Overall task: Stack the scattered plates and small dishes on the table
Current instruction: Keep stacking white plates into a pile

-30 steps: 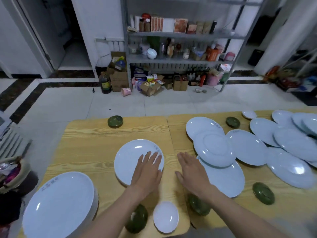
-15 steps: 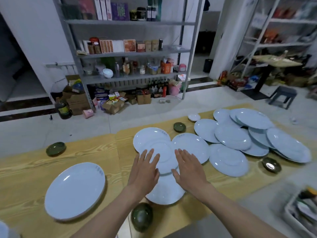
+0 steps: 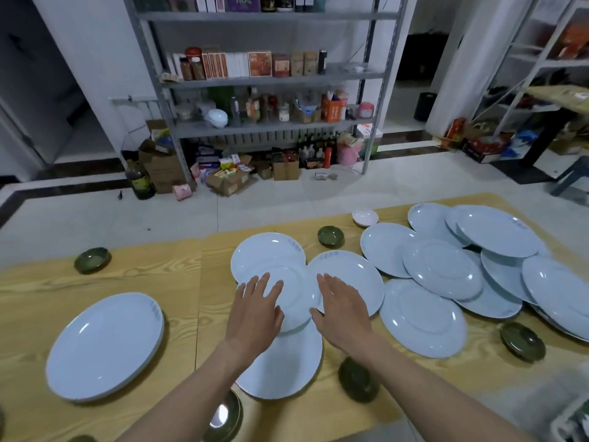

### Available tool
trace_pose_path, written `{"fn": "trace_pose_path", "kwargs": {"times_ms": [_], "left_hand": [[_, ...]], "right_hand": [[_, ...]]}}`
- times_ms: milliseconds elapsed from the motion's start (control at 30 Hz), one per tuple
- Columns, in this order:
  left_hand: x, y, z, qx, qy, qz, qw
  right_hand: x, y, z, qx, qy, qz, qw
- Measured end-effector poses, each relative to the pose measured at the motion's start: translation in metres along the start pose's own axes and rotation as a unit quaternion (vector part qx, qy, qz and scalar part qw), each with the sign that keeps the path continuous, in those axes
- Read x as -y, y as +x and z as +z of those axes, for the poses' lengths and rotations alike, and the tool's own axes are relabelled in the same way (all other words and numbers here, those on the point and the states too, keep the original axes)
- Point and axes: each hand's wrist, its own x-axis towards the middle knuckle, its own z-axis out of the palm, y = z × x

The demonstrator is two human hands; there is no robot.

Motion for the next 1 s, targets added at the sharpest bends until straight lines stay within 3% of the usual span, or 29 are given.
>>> {"fn": "trace_pose_path", "kwargs": {"times_ms": [133, 233, 367, 467, 767, 1000], "left_hand": [[0.021, 0.025, 0.032, 0.019, -0.027, -0.05, 0.998], [0.034, 0.042, 0.055, 0.075, -0.084, -0.15, 0.982], [0.053, 0.062, 0.079, 0.114, -0.219, -0.327, 0.912], [0.066, 0.069, 0.094, 0.133, -0.264, -0.409, 0.863], [0.07, 0.071, 0.105, 0.085, -0.358, -0.499, 0.785], [0.062, 0.075, 0.09, 0.056, -0.367, -0.494, 0.786]], "right_hand": [[-0.009, 0.036, 0.013, 0.032, 0.059, 0.021, 0.998], [-0.018, 0.064, 0.024, 0.064, 0.153, 0.087, 0.982], [-0.028, 0.099, 0.039, 0.11, 0.301, 0.197, 0.927], [-0.032, 0.115, 0.048, 0.128, 0.35, 0.247, 0.895], [-0.035, 0.134, 0.07, 0.133, 0.412, 0.31, 0.847], [-0.031, 0.132, 0.072, 0.129, 0.422, 0.318, 0.839]]}}
